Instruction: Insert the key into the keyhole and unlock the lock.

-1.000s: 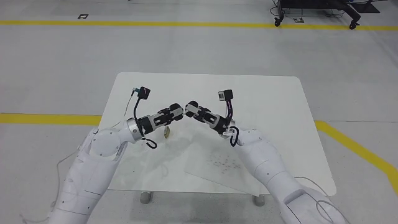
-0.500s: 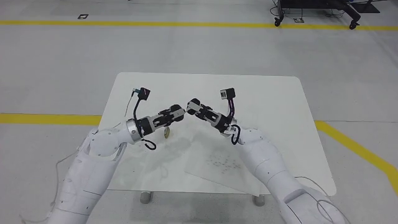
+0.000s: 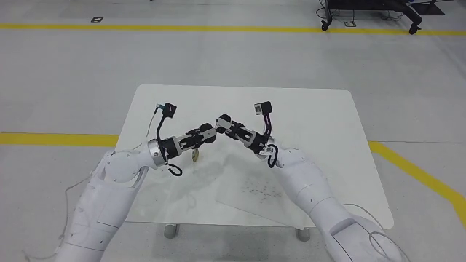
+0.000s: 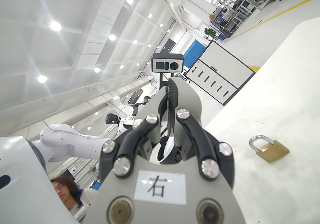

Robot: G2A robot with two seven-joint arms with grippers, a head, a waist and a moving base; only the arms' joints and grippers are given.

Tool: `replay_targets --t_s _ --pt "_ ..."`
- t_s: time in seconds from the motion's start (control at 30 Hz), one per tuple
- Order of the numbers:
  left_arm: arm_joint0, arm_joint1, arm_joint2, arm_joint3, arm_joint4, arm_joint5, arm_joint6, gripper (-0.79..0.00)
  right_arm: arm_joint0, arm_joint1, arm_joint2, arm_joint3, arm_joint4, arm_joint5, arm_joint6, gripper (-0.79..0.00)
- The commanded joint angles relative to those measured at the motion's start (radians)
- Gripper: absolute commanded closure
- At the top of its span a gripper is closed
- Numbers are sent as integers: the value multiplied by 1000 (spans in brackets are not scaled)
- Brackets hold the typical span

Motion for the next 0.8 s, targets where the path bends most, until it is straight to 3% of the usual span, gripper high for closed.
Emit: replay_targets --t_s 0.0,0.3,0.33,0.37,0.47,0.5,0.53,0.77 --pt "-1 1 1 -1 2 7 2 0 1 -1 1 2 -2 0 0 0" --pt "1 3 5 -12 23 41 26 0 1 -3 6 2 -11 0 0 0" --pt "1 3 5 -12 21 42 27 0 0 -3 7 2 -11 0 0 -80" --pt "1 3 5 -12 19 42 26 0 0 -3 8 0 -13 0 0 -332" --pt "0 4 4 -9 6 41 21 0 -1 -1 11 -5 -16 0 0 -379" --pt "-1 4 4 -7 4 40 19 0 -2 0 14 -8 -17 0 0 -548" --pt "-2 4 4 -7 3 37 17 0 -2 2 22 -8 -17 0 0 -785" --pt "-1 8 -7 -6 18 22 28 0 -3 5 42 -6 -13 0 0 -785"
